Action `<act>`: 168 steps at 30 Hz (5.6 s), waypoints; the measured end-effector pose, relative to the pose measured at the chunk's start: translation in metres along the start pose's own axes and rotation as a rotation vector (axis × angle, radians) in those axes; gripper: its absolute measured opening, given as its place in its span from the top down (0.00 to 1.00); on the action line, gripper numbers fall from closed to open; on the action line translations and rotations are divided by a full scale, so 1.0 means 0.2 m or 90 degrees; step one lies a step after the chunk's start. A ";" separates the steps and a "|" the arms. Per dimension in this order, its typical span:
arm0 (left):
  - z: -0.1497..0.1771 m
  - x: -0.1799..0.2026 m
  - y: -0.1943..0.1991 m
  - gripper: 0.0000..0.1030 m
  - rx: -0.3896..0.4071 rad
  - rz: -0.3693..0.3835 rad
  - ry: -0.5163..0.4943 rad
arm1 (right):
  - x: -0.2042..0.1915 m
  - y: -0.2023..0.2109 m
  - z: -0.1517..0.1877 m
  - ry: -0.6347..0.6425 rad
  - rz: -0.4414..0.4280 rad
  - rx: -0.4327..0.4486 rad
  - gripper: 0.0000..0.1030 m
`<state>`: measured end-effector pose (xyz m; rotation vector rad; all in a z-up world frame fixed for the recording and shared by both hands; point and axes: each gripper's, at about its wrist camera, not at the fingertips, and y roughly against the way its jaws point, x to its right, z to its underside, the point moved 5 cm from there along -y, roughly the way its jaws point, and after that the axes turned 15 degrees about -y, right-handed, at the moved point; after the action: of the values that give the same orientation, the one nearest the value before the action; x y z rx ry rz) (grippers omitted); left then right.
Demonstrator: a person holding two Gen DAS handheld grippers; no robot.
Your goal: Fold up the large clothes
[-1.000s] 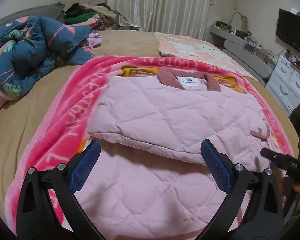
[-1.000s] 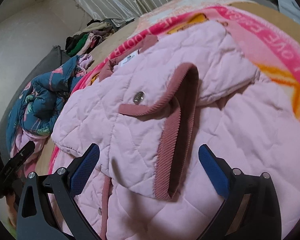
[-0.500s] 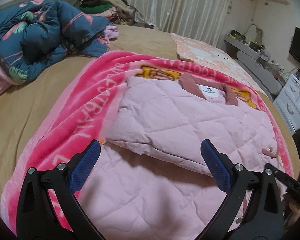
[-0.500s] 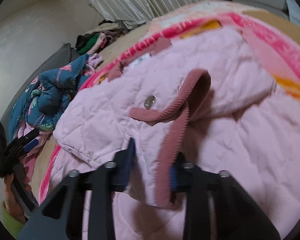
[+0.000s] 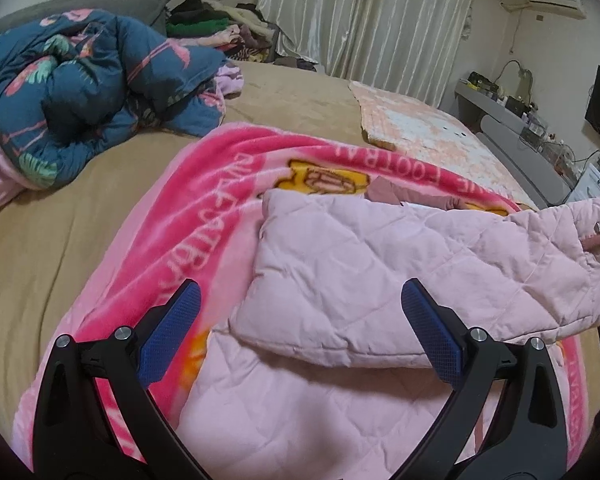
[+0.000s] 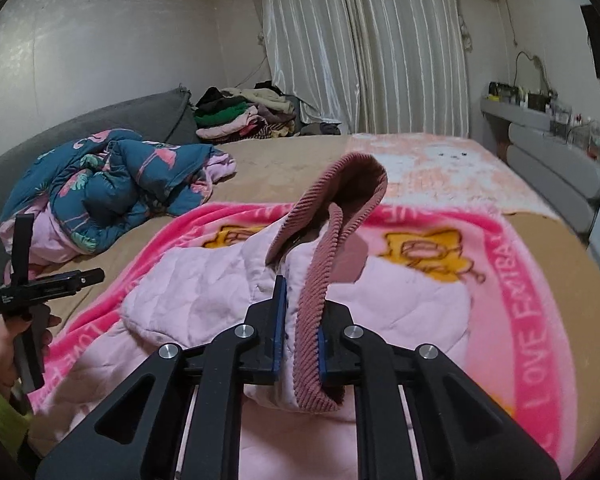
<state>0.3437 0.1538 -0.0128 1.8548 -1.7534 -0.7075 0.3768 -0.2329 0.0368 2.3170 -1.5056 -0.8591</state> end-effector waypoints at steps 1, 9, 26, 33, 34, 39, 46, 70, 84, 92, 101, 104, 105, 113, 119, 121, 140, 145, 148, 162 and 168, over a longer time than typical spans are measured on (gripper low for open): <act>-0.01 0.01 -0.02 0.09 -0.001 -0.001 -0.004 | 0.01 -0.01 0.01 0.000 0.004 -0.003 0.89; 0.00 0.14 -0.17 0.09 -0.029 0.026 -0.036 | 0.23 -0.17 0.17 -0.040 0.058 -0.056 0.89; 0.08 0.40 -0.40 0.10 -0.078 0.085 -0.119 | 0.30 -0.29 0.33 -0.062 0.114 -0.121 0.78; 0.15 0.39 -0.47 0.10 -0.097 0.097 -0.103 | 0.30 -0.23 0.33 -0.059 0.148 -0.095 0.47; 0.16 0.38 -0.48 0.10 -0.098 0.101 -0.099 | 0.30 -0.21 0.33 -0.058 0.149 -0.089 0.46; 0.18 0.39 -0.50 0.10 -0.097 0.100 -0.093 | 0.22 -0.19 0.27 -0.036 0.135 -0.072 0.36; 0.19 0.39 -0.51 0.10 -0.097 0.101 -0.091 | -0.03 -0.31 0.23 0.045 0.087 -0.089 0.24; 0.17 0.44 -0.54 0.09 -0.105 0.092 -0.109 | -0.03 -0.86 0.49 0.052 0.100 -0.231 0.14; 0.17 0.42 -0.34 0.09 -0.118 0.093 -0.079 | 0.01 -0.75 0.48 0.028 0.103 -0.244 0.15; 0.15 0.45 -0.15 0.09 -0.096 0.086 -0.095 | 0.08 -0.55 0.48 -0.015 0.116 -0.232 0.14; 0.15 0.50 0.17 0.09 -0.065 0.059 -0.106 | 0.06 -0.22 0.38 -0.068 0.106 -0.177 0.13; 0.15 0.54 0.29 0.09 -0.054 0.022 -0.149 | 0.06 -0.09 0.34 -0.084 0.096 -0.151 0.12; 0.15 0.55 0.33 0.09 -0.051 0.011 -0.158 | 0.06 -0.06 0.33 -0.086 0.093 -0.146 0.12; 0.04 0.60 0.62 0.09 -0.005 0.035 -0.118 | 0.05 0.30 0.24 -0.059 0.066 -0.077 0.11; -0.05 0.61 0.81 0.09 0.037 0.021 -0.093 | 0.02 0.55 0.16 -0.048 0.028 -0.026 0.05; -0.08 0.60 0.84 0.09 0.043 0.021 -0.080 | 0.00 0.62 0.13 -0.036 0.014 -0.014 0.05; -0.09 0.60 1.03 0.09 0.140 0.131 -0.113 | -0.11 1.13 0.03 0.009 0.088 0.132 0.04; 0.03 0.59 0.99 0.09 0.127 0.139 -0.133 | -0.14 1.12 0.12 0.006 0.105 0.128 0.04; 0.11 0.58 0.97 0.09 0.124 0.139 -0.135 | -0.16 1.10 0.18 0.011 0.111 0.119 0.04; 0.41 0.59 0.88 0.09 0.082 0.129 -0.127 | -0.16 0.95 0.44 0.012 0.108 0.049 0.04; 0.50 0.59 0.84 0.09 0.068 0.121 -0.127 | -0.16 0.91 0.53 0.007 0.103 0.031 0.04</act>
<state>0.1560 0.0267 0.0201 1.7032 -2.1001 -0.7588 0.1680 -0.2723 0.0556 2.1927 -1.6989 -0.7739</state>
